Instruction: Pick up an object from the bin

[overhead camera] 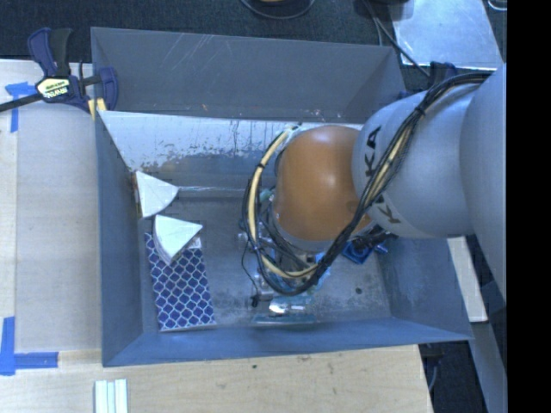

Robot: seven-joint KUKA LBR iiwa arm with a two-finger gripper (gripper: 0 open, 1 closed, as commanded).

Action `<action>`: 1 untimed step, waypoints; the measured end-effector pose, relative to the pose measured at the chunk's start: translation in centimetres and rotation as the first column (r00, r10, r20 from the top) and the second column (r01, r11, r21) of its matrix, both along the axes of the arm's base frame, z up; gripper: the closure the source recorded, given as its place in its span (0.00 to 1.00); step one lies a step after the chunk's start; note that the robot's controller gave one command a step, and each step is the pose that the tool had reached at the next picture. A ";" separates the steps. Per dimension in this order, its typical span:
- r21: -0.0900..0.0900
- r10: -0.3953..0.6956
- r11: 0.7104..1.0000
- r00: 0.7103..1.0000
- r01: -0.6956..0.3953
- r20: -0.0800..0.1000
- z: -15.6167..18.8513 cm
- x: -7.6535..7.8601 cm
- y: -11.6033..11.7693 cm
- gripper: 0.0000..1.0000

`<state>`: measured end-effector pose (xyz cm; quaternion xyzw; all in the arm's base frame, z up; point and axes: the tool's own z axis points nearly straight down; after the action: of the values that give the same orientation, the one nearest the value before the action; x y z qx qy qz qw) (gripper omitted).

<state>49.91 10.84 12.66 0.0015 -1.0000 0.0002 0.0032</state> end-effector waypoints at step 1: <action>0.001 -0.003 1.000 1.000 0.003 0.008 0.5 0.2 -0.1 0.00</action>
Offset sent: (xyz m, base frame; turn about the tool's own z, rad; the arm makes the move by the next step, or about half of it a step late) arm 0.0536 0.0336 -0.0339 0.0627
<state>50.12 10.79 13.12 -0.0001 -1.0000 -0.0004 -0.0011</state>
